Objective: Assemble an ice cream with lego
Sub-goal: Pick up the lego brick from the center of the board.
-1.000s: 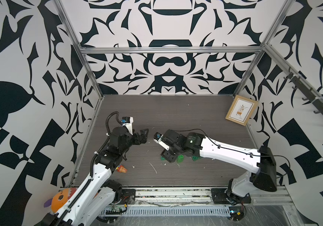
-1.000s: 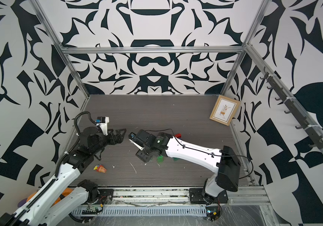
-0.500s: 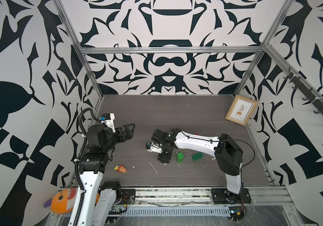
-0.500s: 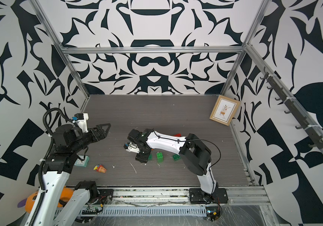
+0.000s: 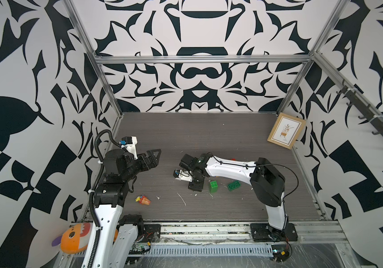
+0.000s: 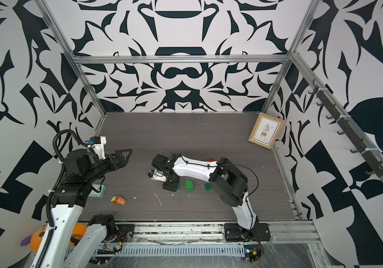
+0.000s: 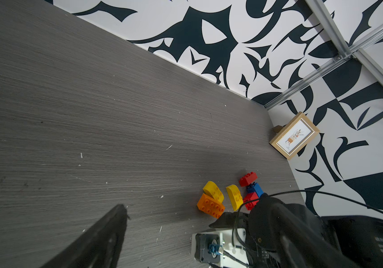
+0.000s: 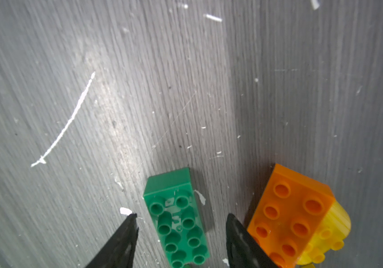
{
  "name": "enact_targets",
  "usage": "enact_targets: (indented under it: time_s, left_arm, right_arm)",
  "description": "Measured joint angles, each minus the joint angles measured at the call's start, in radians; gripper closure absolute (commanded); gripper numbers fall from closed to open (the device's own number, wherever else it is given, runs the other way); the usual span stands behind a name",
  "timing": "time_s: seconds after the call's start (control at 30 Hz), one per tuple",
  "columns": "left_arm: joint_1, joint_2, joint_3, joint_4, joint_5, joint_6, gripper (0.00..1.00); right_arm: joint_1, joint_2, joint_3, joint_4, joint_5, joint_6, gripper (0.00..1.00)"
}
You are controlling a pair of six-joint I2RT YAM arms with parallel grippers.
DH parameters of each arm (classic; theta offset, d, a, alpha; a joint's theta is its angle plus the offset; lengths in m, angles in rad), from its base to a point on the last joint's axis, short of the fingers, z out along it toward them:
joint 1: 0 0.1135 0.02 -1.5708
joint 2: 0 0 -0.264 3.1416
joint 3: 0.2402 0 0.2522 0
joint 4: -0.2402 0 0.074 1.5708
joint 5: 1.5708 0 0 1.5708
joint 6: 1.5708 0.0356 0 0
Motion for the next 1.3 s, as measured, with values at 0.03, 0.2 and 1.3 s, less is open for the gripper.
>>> enact_targets:
  time_s: [0.03, 0.2, 1.3]
  left_arm:
    - [0.000, 0.000, 0.000, 0.000, 0.000, 0.000, 0.01]
    - [0.000, 0.000, 0.000, 0.000, 0.000, 0.000, 0.01]
    - [0.000, 0.068, -0.060, 0.097, 0.049, -0.049, 0.01]
  right_arm:
    - [0.000, 0.000, -0.001, 0.000, 0.000, 0.000, 0.39]
    - [0.000, 0.000, -0.016, 0.002, -0.002, 0.000, 0.41]
    - [0.005, -0.046, -0.093, 0.117, 0.054, 0.188, 0.86]
